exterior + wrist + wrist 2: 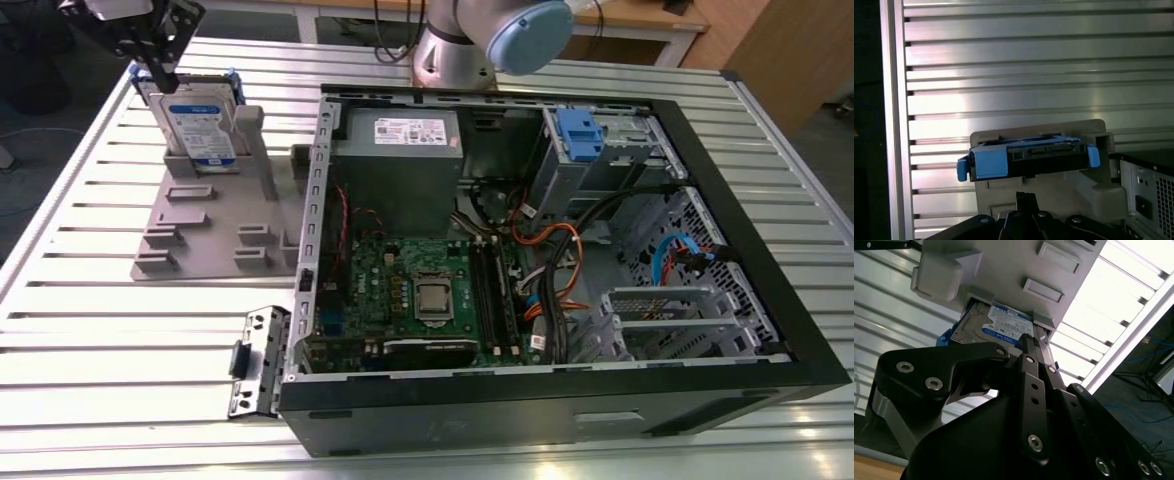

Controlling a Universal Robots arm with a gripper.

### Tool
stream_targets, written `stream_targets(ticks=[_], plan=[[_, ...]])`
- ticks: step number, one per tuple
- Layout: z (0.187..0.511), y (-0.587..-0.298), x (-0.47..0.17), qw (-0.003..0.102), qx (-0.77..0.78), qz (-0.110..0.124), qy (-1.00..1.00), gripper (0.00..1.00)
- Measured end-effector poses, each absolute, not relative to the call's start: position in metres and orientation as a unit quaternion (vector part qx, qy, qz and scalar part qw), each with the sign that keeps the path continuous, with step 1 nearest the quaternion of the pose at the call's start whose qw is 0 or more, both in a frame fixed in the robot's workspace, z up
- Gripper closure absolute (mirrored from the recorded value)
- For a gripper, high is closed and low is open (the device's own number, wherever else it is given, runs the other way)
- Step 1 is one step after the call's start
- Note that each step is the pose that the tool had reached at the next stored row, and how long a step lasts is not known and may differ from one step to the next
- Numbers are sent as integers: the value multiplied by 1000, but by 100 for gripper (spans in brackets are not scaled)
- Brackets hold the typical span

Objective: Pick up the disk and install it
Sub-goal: 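Reach for the disk, then pick up the disk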

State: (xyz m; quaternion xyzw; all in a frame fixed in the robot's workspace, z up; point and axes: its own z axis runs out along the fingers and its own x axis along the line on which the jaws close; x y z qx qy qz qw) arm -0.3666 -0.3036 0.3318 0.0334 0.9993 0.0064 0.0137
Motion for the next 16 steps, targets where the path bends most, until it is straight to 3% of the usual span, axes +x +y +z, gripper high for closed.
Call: stream_targets(ticks=[16], plan=[[332, -303, -367, 14, 31, 6, 999, 90]])
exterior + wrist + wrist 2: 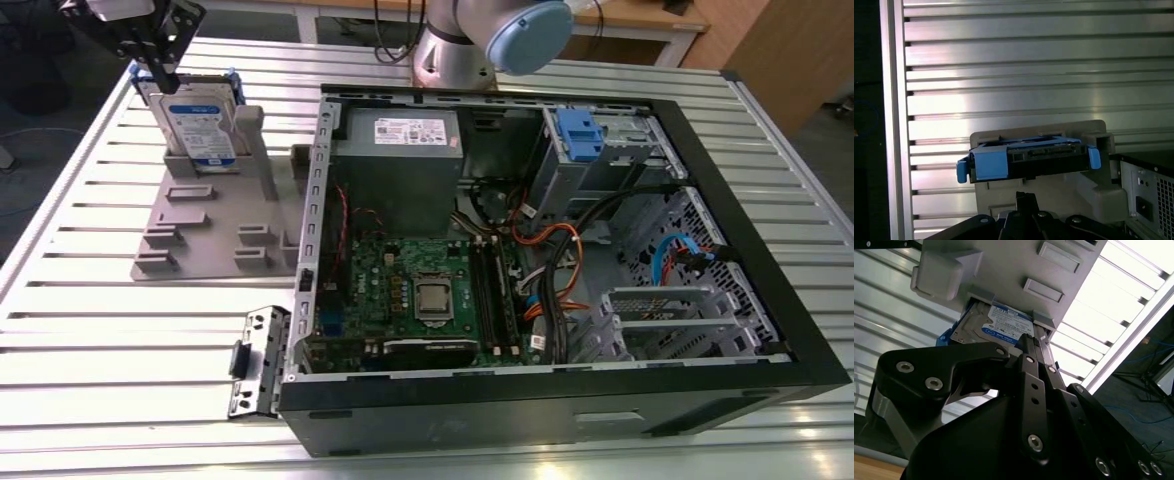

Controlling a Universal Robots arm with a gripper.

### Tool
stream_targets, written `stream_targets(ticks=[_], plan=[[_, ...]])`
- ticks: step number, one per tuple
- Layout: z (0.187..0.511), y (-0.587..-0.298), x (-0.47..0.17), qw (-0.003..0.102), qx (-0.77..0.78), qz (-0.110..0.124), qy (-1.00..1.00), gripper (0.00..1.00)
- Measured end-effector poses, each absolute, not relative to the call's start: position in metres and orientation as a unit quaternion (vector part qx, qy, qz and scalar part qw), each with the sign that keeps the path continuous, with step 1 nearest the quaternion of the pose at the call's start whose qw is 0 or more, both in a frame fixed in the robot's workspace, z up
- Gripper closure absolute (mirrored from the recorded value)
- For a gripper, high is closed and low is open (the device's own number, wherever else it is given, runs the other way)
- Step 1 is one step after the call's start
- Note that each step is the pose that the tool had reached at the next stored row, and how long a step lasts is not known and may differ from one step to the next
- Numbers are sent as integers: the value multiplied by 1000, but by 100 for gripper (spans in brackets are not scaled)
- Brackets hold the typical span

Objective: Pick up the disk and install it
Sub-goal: 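Pick up the disk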

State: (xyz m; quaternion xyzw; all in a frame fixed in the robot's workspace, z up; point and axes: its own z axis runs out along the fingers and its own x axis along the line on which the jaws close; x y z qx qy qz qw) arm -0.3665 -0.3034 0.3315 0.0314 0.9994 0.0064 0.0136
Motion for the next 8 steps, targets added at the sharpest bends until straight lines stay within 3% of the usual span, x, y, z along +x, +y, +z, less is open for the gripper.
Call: stream_targets(ticks=[8], plan=[[332, -303, -367, 13, -16, 7, 1000, 90]])
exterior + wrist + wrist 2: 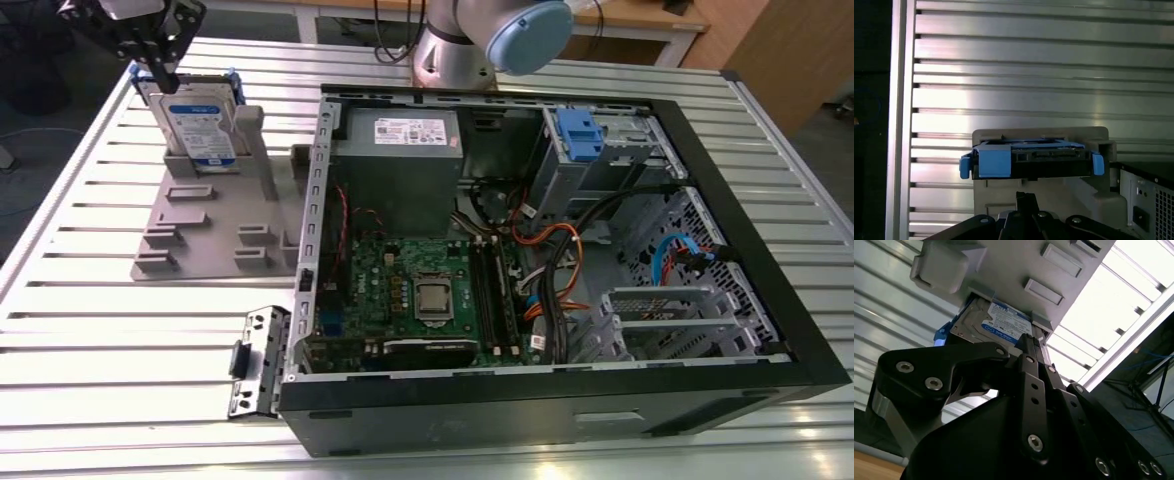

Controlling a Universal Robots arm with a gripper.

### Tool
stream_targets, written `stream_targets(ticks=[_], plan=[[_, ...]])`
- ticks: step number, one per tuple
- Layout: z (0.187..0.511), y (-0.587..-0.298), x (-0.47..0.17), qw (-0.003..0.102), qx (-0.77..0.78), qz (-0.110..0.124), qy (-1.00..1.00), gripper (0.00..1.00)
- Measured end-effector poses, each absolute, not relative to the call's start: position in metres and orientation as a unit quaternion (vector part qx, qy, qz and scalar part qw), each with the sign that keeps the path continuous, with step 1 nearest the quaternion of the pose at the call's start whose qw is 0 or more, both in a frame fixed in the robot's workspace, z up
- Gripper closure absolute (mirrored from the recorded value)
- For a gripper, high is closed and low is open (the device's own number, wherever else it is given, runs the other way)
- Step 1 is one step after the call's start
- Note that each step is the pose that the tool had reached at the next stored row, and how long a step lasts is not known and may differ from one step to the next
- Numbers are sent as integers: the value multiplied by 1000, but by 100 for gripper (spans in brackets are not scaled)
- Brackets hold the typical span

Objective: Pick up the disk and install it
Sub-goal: 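Pick up the disk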

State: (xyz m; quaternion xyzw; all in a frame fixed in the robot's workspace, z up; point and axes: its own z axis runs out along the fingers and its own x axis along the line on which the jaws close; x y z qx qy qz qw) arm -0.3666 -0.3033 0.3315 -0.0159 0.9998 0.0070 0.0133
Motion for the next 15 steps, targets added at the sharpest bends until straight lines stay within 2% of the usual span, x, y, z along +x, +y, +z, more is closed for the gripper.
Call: stream_targets(ticks=[15], plan=[[332, -303, -367, 13, -105, 8, 994, 90]])
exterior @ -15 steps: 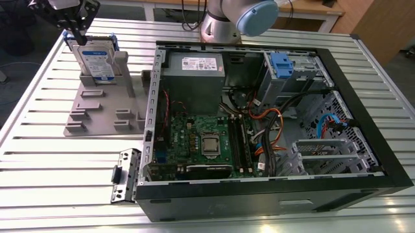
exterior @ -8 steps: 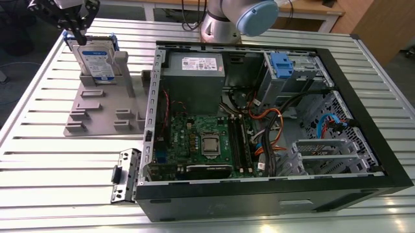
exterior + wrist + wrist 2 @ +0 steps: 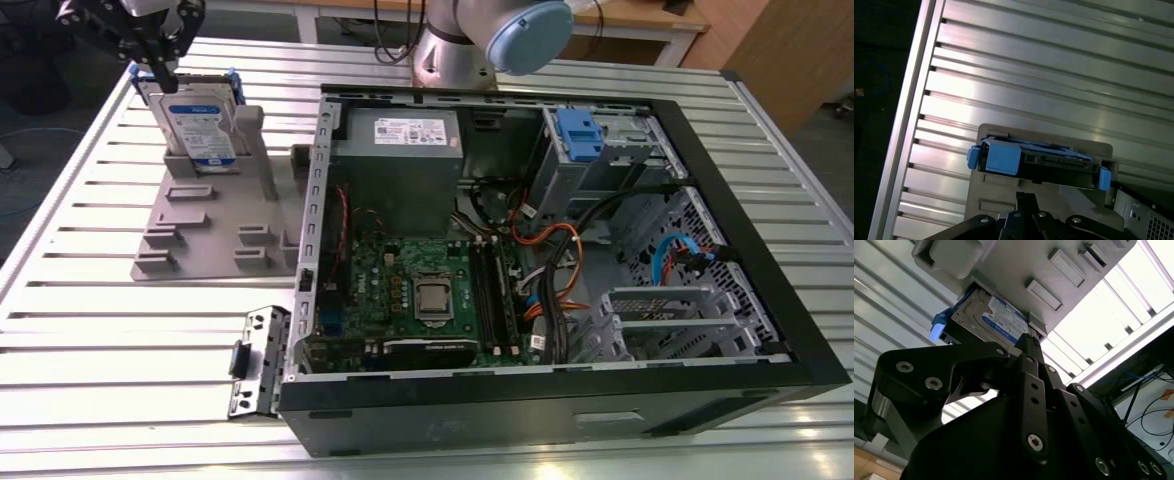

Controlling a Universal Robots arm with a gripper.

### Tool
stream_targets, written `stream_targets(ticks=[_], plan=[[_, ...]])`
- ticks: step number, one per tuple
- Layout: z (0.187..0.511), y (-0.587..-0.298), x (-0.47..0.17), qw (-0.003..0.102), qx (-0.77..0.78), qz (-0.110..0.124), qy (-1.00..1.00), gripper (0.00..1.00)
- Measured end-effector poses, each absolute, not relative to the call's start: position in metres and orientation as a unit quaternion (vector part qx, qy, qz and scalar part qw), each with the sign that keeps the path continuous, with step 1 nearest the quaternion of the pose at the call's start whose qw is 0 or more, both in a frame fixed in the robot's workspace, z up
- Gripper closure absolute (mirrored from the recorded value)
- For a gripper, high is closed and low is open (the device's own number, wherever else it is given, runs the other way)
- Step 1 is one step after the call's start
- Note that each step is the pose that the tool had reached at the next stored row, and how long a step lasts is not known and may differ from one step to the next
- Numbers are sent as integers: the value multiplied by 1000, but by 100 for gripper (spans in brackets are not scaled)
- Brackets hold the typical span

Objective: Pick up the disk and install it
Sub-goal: 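Pick up the disk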

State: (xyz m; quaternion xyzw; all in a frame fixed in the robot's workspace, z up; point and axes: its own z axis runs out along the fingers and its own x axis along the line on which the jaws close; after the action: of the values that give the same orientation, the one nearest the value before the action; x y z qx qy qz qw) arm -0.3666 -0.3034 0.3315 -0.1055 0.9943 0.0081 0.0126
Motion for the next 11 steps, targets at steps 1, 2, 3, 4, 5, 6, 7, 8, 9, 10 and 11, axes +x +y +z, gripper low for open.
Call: stream_targets(ticks=[1, 2, 3, 4, 5, 6, 7, 8, 9, 10, 11], plan=[[332, -303, -367, 13, -110, 8, 994, 90], [332, -303, -367, 13, -114, 8, 993, 90], [332, -303, -367, 12, -118, 8, 993, 90], [332, -303, -367, 12, -122, 8, 992, 90], [332, -303, -367, 12, -126, 8, 992, 90], [332, -303, -367, 12, -130, 8, 991, 90], [332, -303, -367, 12, -134, 8, 991, 90], [332, -303, -367, 12, -138, 9, 990, 90], [332, -303, -367, 12, -142, 9, 990, 90], [332, -303, -367, 12, -146, 9, 989, 90], [332, -303, -367, 12, -150, 9, 989, 90]])
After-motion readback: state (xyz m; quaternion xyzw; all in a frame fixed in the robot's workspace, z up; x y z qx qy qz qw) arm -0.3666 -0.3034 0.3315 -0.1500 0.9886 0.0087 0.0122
